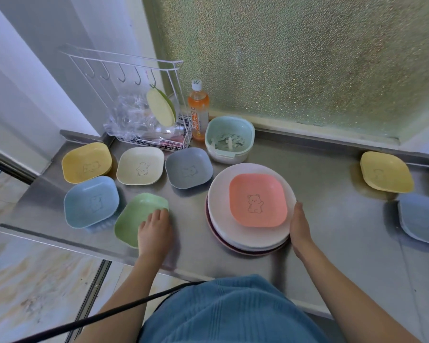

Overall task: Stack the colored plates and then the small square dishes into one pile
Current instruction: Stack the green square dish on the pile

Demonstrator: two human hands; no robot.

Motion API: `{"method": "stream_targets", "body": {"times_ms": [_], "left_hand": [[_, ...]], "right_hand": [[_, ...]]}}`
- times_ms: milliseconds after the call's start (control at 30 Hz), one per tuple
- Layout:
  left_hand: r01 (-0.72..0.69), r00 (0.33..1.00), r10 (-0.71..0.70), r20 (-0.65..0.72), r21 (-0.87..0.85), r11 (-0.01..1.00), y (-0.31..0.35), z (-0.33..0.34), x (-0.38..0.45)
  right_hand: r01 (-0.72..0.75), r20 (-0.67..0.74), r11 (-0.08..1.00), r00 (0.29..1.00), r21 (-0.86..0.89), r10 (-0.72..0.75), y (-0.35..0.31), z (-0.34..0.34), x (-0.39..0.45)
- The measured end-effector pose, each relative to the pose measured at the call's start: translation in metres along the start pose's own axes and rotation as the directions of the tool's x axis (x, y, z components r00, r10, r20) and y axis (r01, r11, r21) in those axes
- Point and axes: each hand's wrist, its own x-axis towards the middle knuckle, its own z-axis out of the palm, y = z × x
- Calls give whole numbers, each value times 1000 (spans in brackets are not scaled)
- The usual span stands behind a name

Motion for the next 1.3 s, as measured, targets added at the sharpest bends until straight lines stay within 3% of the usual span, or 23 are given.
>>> {"method": "stream_targets", "body": {"times_ms": [67, 233, 367, 433, 533, 767, 867, 967, 1067, 1133, 1233, 1300], "left_hand": [[-123, 985, 119, -128, -29, 992, 7, -6, 0], [-315, 909, 257, -328, -137, 939, 28, -19, 9], [-515, 801, 389, -454, -194, 835, 56, -32, 17], [-634, 713, 498, -494, -150, 759, 76, -39, 19], [-778, 586, 659, -472, -97, 621, 109, -41, 18], [-900, 435, 877, -207, -56, 433, 160, -36, 6], [-867, 490, 869, 65, -72, 494, 169, -36, 3], [-844, 521, 835, 177, -40, 535, 176, -35, 7], [-842, 510, 838, 195, -88, 532, 177, -34, 12], [-802, 538, 820, 195, -181, 569, 173, -36, 15], [-621, 683, 719, 128, -416, 664, 154, -39, 23], [-528, 808, 588, -45, -498, 688, 131, -39, 34]], "right_hand": [[-6, -18, 1000, 1000, -18, 6, -1, 1, -1], [6, -43, 1000, 999, -26, -7, -3, 1, -3], [14, -50, 1000, 999, -14, -14, -4, 1, -5], [16, -61, 1000, 998, -15, -17, -5, 1, -6], [20, -87, 1000, 996, -16, -22, -6, 2, -7], [149, -69, 978, 985, -145, -160, -5, 1, -11], [115, -41, 992, 992, -60, -117, -9, -2, -15], [102, -4, 990, 995, -95, -103, -11, -6, -17], [91, -1, 989, 996, -114, -92, -12, -8, -17], [95, -7, 988, 995, -125, -96, -11, -7, -16], [98, -4, 983, 995, -157, -100, -10, -8, -14], [91, 0, 980, 996, -175, -93, -10, -9, -13]]}}
